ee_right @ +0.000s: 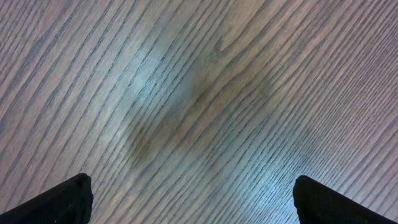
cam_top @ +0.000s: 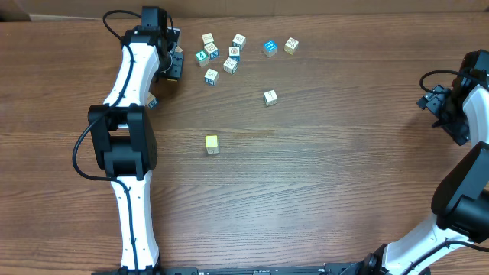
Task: Form a tower
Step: 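Close the left gripper on the acorn block and lift it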
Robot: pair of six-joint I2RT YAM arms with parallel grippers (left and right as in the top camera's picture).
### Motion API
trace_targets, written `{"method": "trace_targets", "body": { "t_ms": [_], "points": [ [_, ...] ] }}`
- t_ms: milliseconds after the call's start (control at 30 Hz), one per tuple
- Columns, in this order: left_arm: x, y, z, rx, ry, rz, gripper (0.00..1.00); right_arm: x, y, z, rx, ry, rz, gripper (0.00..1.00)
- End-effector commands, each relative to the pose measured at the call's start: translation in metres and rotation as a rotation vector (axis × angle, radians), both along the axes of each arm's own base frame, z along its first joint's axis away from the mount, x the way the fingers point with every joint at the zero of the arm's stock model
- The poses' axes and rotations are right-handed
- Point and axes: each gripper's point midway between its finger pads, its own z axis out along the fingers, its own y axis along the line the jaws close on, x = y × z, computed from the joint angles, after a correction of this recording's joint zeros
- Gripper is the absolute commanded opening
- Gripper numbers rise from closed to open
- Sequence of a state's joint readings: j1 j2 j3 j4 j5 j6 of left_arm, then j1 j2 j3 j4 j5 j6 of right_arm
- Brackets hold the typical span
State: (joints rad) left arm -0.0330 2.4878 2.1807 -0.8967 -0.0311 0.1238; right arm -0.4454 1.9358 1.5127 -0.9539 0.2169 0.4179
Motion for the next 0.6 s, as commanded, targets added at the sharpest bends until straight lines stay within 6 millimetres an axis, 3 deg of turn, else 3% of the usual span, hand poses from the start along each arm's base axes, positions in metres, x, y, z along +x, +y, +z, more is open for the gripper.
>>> {"method": "trace_targets", "body": {
  "t_ms": [0,233,367,433,567],
  "points": [
    [-0.002,-0.003,-0.008,-0.008,0.012,0.021,0.36,0.005,-0.005,0.017,-0.028,-0.042,-0.002,1.00],
    [-0.004,-0.002,-0.008,-0.019,0.020,0.053,0.29,0.005,-0.005,0.017,-0.028,-0.042,-0.002,1.00],
    [-0.006,-0.004,-0.005,-0.018,0.027,0.051,0.32,0.005,-0.005,0.017,-0.028,-0.042,-0.002,1.00],
    [-0.007,-0.003,0.004,-0.025,0.017,0.070,0.31,0.005,-0.005,0.017,-0.028,-0.042,-0.002,1.00],
    [-0.007,-0.003,0.041,-0.048,-0.035,0.115,0.28,0.005,-0.005,0.017,-0.028,-0.042,-0.002,1.00]
  ]
}}
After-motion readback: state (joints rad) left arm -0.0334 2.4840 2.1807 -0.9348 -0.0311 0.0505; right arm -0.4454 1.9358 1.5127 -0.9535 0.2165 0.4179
